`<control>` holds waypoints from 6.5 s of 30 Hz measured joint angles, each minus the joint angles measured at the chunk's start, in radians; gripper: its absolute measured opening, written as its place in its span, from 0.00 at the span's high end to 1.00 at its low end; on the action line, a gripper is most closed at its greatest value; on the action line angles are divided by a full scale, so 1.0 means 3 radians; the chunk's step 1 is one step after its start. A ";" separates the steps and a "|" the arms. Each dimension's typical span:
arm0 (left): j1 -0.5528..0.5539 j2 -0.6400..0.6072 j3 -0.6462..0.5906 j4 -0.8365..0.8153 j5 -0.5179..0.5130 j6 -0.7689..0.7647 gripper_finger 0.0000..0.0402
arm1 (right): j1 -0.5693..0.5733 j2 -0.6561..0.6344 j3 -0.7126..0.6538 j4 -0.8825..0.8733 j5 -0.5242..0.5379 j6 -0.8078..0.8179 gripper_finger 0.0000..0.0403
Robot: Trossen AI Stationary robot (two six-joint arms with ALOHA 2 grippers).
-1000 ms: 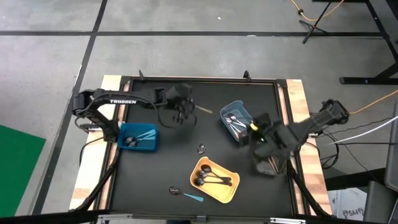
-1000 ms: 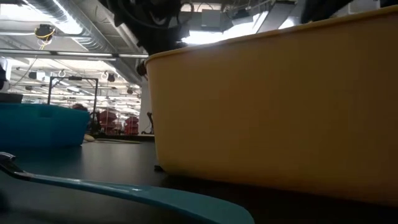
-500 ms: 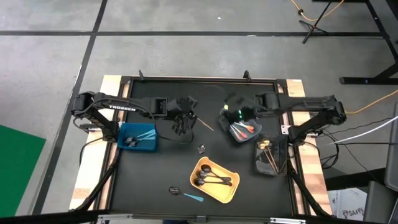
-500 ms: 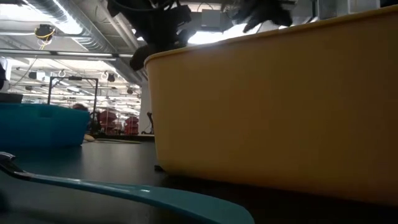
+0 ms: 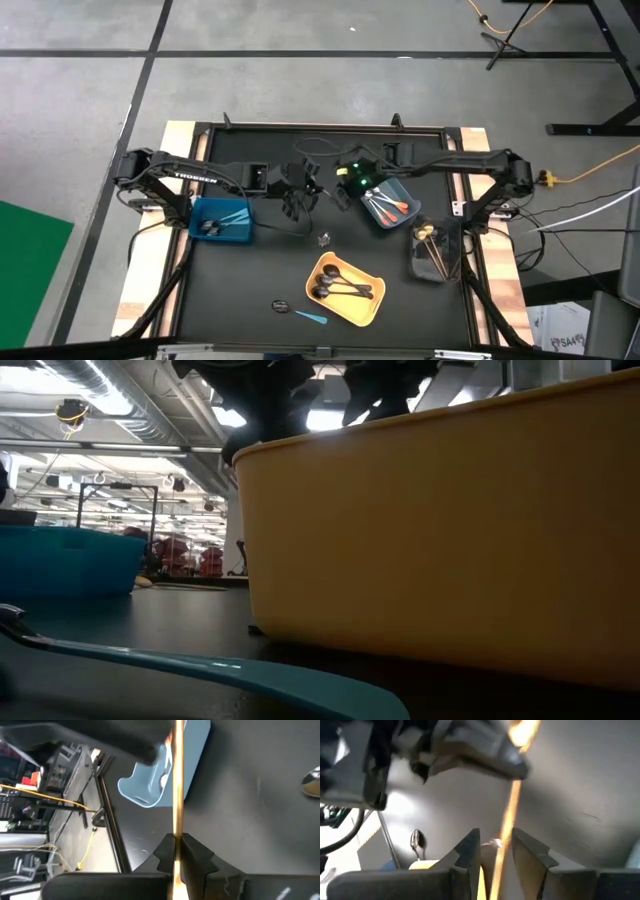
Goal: Sort silverware by color (type)
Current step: Put the gold spoon into the black bin
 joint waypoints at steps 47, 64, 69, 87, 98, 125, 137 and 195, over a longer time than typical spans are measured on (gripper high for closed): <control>0.0001 0.0000 0.0000 0.0299 -0.0050 0.0167 0.97 | -0.0001 0.0128 -0.0003 0.0070 0.0347 -0.0024 0.98; 0.0000 0.0000 0.0000 0.0326 -0.0010 0.0014 0.90 | 0.0001 0.0128 -0.0004 0.0098 0.0442 -0.0082 0.99; -0.0003 0.0000 0.0000 0.0362 -0.0012 -0.0020 0.82 | 0.0003 0.0126 -0.0004 0.0075 0.0443 -0.0109 0.99; 0.0014 0.0000 0.0000 0.0364 -0.0215 -0.0259 0.79 | 0.0001 -0.0261 -0.0003 -0.0934 0.1093 0.0083 1.00; 0.0040 0.0001 0.0000 0.0181 -0.0216 -0.0478 0.79 | 0.0764 -0.0614 0.0000 -0.2386 0.2029 0.1539 1.00; 0.0048 0.0001 0.0000 0.0145 -0.0204 -0.0682 0.78 | 0.3162 -0.0609 -0.1309 -0.2445 0.1603 0.5164 1.00; 0.0048 0.0001 0.0000 0.0146 -0.0215 -0.0824 0.79 | 0.3363 -0.0607 -0.1989 -0.1728 0.1520 0.5404 0.97; 0.2218 -0.0001 -0.0259 -0.1676 0.0805 -0.1746 0.79 | 0.3361 -0.0614 -0.2002 -0.1748 0.0738 0.5311 0.68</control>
